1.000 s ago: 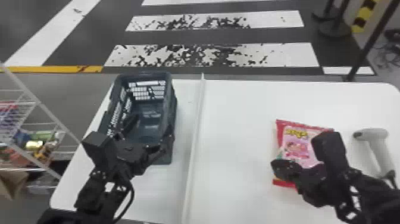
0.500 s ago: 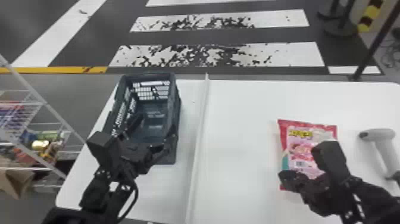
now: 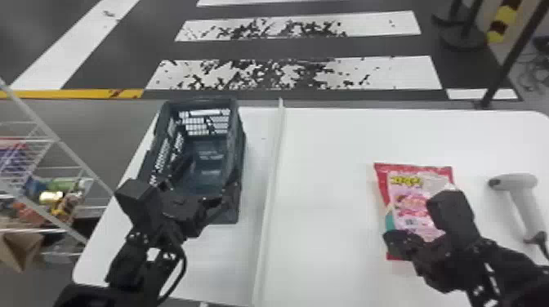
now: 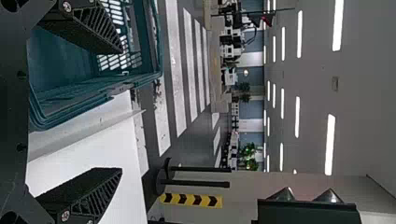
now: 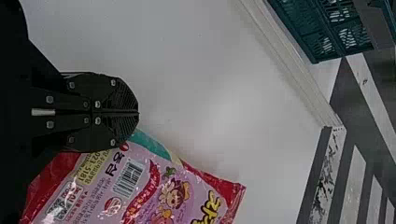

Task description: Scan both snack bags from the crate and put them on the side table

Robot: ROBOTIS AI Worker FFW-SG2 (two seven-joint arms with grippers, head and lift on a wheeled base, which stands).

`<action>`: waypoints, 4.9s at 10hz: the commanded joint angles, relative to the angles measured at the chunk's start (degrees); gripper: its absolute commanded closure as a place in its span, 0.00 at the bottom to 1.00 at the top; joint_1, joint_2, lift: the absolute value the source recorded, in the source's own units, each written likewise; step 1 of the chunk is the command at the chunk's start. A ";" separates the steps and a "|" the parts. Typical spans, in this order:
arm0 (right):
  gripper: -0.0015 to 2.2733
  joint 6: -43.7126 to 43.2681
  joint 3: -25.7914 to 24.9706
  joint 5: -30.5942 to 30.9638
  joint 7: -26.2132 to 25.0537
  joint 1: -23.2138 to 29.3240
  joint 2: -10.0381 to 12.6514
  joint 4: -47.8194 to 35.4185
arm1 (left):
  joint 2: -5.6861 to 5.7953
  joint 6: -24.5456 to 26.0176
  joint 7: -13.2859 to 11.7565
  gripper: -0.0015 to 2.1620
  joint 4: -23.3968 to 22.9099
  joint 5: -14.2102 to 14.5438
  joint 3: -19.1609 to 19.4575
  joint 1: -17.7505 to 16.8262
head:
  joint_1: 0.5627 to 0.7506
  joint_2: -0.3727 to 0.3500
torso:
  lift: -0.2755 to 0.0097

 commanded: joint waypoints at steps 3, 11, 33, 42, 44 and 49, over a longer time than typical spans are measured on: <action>0.00 -0.88 -8.46 -15.96 -0.35 2.97 0.53 -9.54 | -0.10 0.00 -0.06 0.05 0.00 -0.09 0.08 0.18 | 0.70 0.72 | 0.66; 0.01 5.10 -25.34 -12.36 -10.28 -8.72 -1.49 8.83 | 0.42 0.00 0.02 0.05 -0.35 0.00 0.08 0.35 | 0.70 0.30 | 0.66; 0.99 36.38 -18.04 -11.48 -6.94 -0.90 -0.09 -20.97 | 0.07 0.00 0.02 0.05 -0.53 -0.09 0.44 0.79 | 0.70 0.37 | 0.66; 0.99 38.67 -0.73 -1.11 -8.08 -6.35 1.06 -15.61 | 0.07 -0.17 0.02 0.05 -0.09 -0.09 0.44 0.79 | 0.70 0.60 | 0.66; 0.99 38.67 -0.11 -0.40 -8.08 -7.58 1.06 -14.38 | 0.16 -0.17 0.02 0.05 -0.18 -0.09 0.52 0.79 | 0.70 0.60 | 0.66; 0.99 38.49 -2.04 -0.14 -8.87 -8.02 1.14 -14.29 | 0.42 -0.17 0.02 0.05 -0.44 0.00 0.52 0.79 | 0.70 0.60 | 0.66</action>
